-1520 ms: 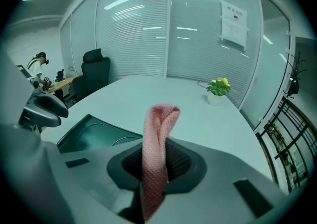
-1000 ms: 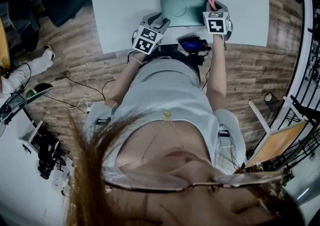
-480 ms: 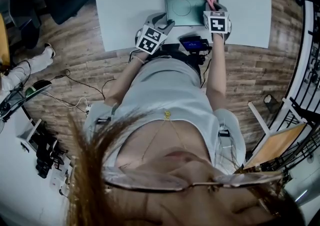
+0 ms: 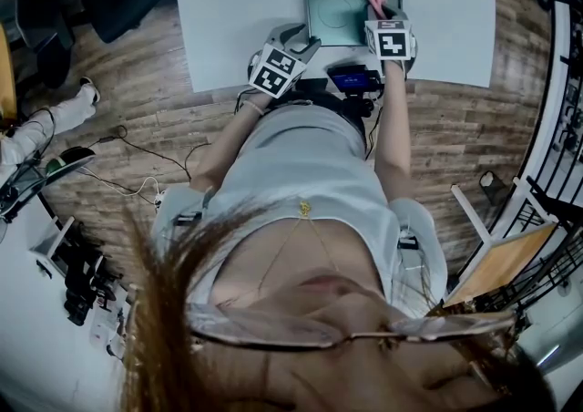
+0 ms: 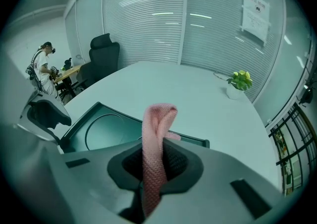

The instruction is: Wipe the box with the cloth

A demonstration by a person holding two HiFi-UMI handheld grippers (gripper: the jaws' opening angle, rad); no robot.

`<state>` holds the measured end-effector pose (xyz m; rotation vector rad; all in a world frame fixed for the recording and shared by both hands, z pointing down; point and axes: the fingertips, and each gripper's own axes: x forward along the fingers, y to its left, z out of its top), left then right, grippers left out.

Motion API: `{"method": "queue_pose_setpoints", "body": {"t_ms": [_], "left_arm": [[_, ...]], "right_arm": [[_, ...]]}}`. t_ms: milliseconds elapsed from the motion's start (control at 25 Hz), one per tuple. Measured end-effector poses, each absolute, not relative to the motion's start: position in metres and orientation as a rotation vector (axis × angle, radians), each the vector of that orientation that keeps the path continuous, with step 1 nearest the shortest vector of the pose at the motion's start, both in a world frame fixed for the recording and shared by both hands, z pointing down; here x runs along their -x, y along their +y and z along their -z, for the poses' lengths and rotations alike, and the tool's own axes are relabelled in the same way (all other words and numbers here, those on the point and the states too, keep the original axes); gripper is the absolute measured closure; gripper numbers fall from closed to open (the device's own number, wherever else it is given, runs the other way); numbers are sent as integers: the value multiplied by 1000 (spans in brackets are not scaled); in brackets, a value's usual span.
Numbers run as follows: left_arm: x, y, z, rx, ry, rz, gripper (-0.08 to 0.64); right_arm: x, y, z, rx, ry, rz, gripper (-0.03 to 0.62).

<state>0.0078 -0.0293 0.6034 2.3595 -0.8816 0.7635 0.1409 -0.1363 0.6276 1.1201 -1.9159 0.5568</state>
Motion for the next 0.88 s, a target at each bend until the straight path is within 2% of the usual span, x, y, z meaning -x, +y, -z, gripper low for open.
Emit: {"method": "queue_pose_setpoints", "body": {"t_ms": [880], "left_arm": [[-5,-24,-600,-2372,-853,-761,360]], "right_arm": [[-87,-131,-620,-1025,-2040,-649,555]]}}
